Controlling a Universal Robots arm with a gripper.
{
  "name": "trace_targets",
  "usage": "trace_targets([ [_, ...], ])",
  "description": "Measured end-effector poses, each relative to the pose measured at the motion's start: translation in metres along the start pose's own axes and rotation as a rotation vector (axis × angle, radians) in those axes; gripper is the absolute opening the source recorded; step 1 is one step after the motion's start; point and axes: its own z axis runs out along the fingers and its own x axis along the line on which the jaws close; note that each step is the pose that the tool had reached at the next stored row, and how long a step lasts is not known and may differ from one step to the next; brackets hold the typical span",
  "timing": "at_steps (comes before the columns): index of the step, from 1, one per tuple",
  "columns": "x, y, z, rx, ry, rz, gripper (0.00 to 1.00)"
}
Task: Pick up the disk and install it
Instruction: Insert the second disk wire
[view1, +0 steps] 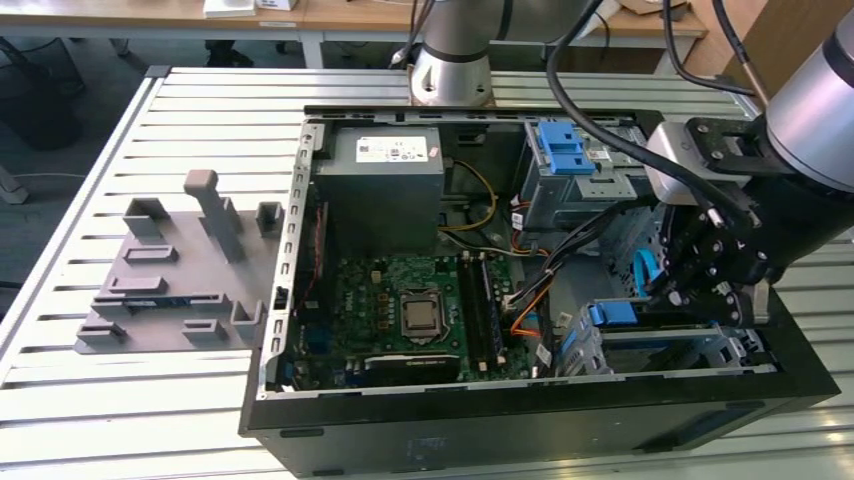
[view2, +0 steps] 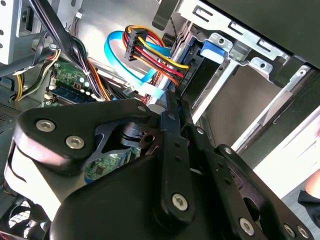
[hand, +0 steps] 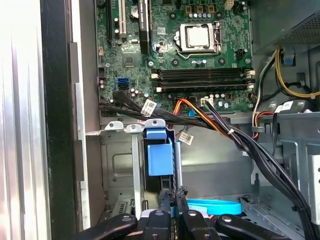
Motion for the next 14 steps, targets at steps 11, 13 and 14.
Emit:
trace_targets([
  [11,0.0005,-0.0004,0.0036,-0.0009,-0.0081,0.000,0.16],
  [13,0.0010,-0.0008,0.0045,-0.0008,-0.0079,0.001,0.16],
  [14,0.0012,-0.0010,0.0050,-0.0008,-0.0080,0.001,0.16],
])
